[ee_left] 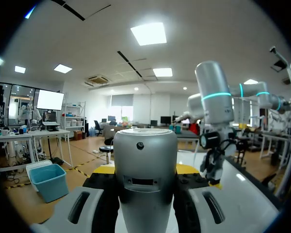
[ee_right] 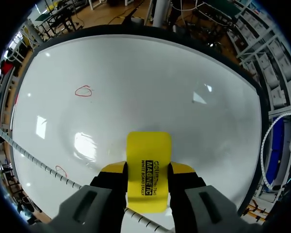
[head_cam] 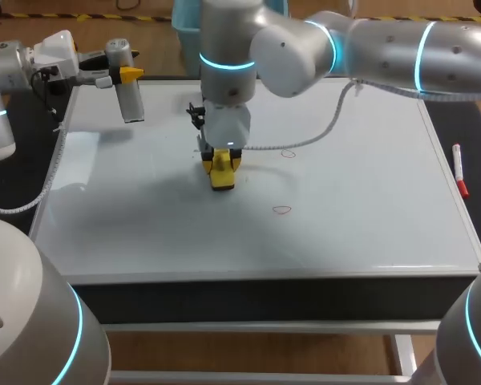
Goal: Pick up the inspection probe, press it on each red-marked spot on the whiteboard one by one, put down the probe, pick up the eraser, and wipe off all the red marks.
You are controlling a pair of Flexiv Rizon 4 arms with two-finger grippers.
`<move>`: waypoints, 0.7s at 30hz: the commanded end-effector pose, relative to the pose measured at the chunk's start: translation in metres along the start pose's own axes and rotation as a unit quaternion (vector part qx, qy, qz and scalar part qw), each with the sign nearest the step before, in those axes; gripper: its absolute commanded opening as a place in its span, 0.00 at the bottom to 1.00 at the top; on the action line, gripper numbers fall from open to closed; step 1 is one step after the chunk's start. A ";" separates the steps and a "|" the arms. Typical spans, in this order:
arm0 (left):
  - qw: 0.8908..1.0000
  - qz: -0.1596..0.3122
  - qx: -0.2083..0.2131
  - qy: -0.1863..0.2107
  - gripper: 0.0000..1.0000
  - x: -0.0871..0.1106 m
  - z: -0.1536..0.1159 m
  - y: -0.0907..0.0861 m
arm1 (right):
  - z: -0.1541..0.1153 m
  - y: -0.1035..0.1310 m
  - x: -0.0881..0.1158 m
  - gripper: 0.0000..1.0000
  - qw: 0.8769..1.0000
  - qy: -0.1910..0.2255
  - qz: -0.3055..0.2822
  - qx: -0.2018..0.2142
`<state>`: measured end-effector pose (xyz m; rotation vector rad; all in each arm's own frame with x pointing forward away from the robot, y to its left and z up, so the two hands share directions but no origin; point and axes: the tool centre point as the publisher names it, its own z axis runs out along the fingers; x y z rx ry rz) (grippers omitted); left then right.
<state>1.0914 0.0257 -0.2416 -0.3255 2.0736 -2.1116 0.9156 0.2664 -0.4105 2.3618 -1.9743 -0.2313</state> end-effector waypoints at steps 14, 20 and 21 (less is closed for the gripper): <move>1.000 0.000 0.000 0.001 0.00 -0.001 0.000 -0.001 | 0.012 -0.006 0.005 0.00 1.000 0.014 -0.001 -0.008; 1.000 0.000 0.000 0.001 0.00 -0.001 0.000 -0.001 | 0.015 -0.006 0.017 0.00 1.000 0.015 0.012 -0.014; 1.000 0.000 0.000 0.001 0.00 -0.001 0.000 -0.001 | 0.016 -0.007 0.021 0.00 1.000 0.015 0.018 -0.014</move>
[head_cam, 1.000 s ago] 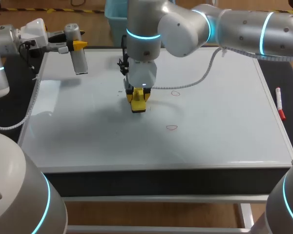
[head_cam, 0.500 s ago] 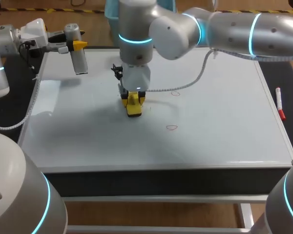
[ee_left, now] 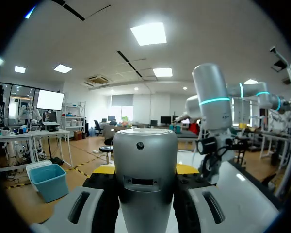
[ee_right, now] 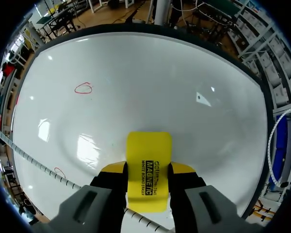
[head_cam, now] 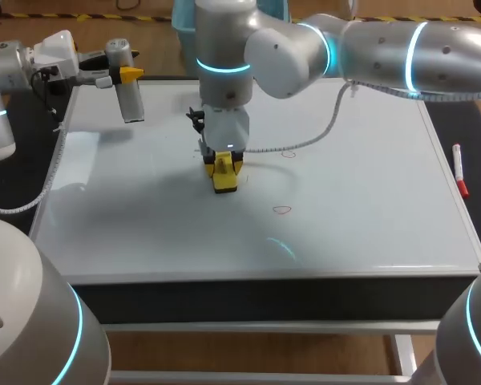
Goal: Pick up the inspection probe, press it on each red-marked spot on the whiteboard one by one, put down the probe, pick up the eraser, and wipe off all the red marks.
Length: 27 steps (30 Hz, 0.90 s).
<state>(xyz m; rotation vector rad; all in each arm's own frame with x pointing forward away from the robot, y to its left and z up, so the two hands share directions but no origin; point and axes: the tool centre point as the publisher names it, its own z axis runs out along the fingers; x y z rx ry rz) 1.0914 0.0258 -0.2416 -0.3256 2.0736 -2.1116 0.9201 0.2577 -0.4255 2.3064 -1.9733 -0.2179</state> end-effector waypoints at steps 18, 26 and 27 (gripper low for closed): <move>1.000 0.000 0.000 0.001 0.00 -0.001 0.000 -0.001 | -0.010 -0.002 0.073 0.00 0.996 0.006 0.083 0.013; 1.000 0.000 0.000 0.001 0.00 -0.001 0.000 -0.001 | -0.043 -0.005 0.104 0.00 0.994 -0.003 0.102 0.026; 1.000 0.000 0.000 0.001 0.00 -0.001 0.000 -0.001 | -0.047 -0.006 0.111 0.00 0.994 -0.005 0.103 0.030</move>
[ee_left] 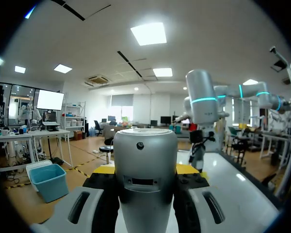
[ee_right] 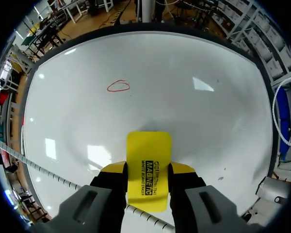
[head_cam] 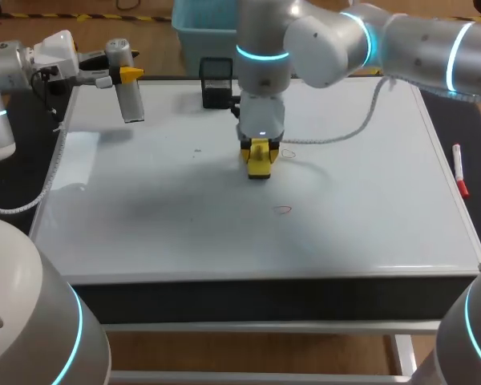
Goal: Pick up the inspection probe, press it on each red-marked spot on the whiteboard one by one, put down the probe, pick up the eraser, and wipe off all the red marks.
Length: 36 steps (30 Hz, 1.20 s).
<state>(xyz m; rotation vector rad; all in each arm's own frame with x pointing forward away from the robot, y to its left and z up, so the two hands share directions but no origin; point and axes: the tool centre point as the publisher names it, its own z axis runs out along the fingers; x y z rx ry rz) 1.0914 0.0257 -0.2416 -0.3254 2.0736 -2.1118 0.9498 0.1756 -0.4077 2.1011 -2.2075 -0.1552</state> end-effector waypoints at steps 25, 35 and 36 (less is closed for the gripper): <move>1.000 0.000 0.000 0.001 0.00 -0.001 0.000 -0.001 | -0.047 -0.071 0.229 0.00 0.985 -0.016 0.171 0.024; 1.000 0.000 0.000 0.001 0.00 -0.001 0.000 -0.001 | -0.048 -0.095 0.281 0.00 0.979 -0.024 0.202 0.011; 1.000 0.000 0.000 0.001 0.00 -0.001 0.000 -0.001 | -0.048 -0.097 0.285 0.00 0.978 -0.026 0.204 0.010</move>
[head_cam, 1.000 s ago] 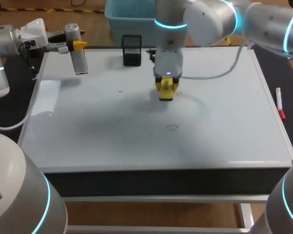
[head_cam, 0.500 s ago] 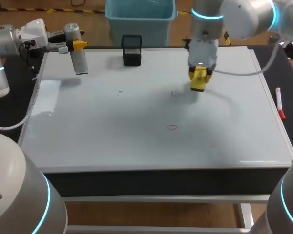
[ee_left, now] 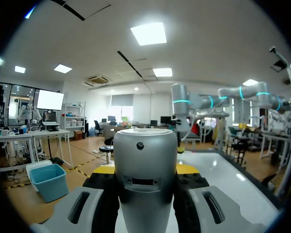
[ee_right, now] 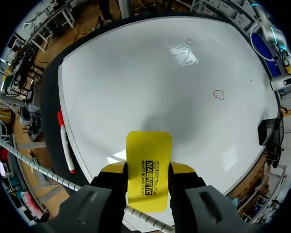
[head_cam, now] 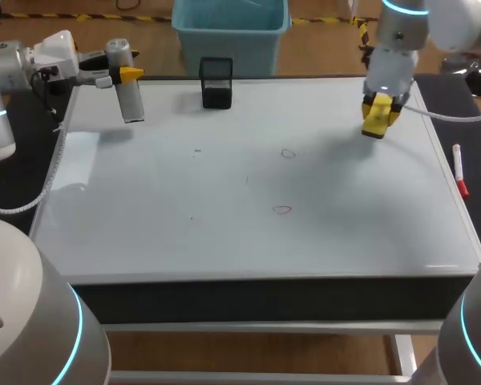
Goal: Pick up the inspection probe, press it on each red-marked spot on the whiteboard one by one, put down the probe, pick up the eraser, and wipe off all the red marks.
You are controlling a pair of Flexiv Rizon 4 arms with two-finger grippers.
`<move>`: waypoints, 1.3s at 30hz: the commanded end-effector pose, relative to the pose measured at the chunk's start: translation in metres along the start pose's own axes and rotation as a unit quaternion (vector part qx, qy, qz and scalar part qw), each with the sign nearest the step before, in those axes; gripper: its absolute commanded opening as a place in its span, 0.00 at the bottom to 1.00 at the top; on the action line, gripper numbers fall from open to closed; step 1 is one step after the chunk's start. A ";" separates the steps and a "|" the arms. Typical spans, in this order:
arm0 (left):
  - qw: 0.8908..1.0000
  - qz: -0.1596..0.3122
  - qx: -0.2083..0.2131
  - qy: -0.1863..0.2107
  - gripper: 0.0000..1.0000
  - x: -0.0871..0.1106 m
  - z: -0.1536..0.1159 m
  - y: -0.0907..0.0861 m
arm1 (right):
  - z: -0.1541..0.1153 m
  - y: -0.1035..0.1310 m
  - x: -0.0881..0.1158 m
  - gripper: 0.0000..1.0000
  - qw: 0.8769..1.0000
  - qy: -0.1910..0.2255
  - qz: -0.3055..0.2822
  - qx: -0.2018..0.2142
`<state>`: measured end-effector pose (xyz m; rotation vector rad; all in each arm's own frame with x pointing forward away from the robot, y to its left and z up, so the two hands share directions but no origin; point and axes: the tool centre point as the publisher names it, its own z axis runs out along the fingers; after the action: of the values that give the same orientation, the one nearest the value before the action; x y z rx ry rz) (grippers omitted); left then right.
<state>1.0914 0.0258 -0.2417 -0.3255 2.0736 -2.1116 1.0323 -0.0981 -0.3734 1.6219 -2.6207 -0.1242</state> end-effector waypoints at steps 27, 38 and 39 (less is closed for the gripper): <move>1.000 0.000 0.000 0.001 0.00 -0.001 0.000 -0.001 | -0.006 -0.026 0.052 0.00 1.000 -0.021 -0.007 0.010; 1.000 0.000 0.000 0.001 0.00 -0.001 0.000 -0.001 | -0.006 -0.026 0.052 0.00 1.000 -0.021 -0.007 0.010; 1.000 0.000 0.000 0.001 0.00 -0.001 0.000 -0.001 | -0.006 -0.026 0.052 0.00 1.000 -0.021 -0.007 0.010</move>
<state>1.0914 0.0257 -0.2416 -0.3254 2.0735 -2.1117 1.0327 -0.1556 -0.3707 1.6587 -2.6532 -0.1382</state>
